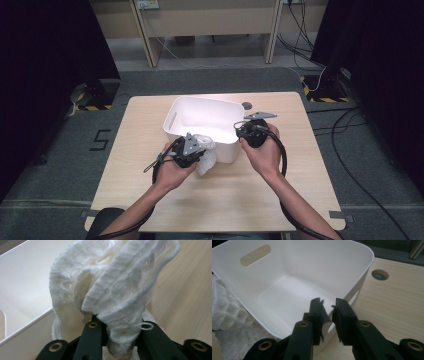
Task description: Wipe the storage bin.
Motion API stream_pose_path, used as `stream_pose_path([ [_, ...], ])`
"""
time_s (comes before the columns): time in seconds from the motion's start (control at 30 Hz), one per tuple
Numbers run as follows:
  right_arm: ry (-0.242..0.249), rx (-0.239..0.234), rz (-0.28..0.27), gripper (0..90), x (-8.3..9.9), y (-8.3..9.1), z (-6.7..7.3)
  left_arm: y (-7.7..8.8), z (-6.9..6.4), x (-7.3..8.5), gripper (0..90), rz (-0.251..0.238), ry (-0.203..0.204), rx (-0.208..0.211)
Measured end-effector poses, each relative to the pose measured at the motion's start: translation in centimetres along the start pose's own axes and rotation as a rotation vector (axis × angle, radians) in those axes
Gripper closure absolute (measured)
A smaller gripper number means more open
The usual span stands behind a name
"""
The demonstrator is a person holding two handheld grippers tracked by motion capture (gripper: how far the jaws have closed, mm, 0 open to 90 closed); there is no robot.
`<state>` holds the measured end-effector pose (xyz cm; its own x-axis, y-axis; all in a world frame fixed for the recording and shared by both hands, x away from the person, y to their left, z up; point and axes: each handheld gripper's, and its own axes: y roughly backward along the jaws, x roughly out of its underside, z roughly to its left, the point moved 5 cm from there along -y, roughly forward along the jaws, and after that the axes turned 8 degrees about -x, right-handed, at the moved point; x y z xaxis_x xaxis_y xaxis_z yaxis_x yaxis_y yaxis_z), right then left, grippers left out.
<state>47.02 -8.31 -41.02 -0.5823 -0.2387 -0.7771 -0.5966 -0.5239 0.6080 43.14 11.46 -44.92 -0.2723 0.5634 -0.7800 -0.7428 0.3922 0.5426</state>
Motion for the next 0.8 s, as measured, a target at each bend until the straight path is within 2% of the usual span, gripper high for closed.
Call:
stream_pose_path([
  [0.43,0.001,-0.002,0.000,76.7,0.0,0.0,0.0,-0.5,-0.4,0.5,78.2,0.009,-0.019,0.000],
  [0.8,0.000,-0.004,-0.005,76.7,0.0,0.0,0.0,-1.9,-1.1,1.9,78.2,0.039,-0.041,0.002],
])
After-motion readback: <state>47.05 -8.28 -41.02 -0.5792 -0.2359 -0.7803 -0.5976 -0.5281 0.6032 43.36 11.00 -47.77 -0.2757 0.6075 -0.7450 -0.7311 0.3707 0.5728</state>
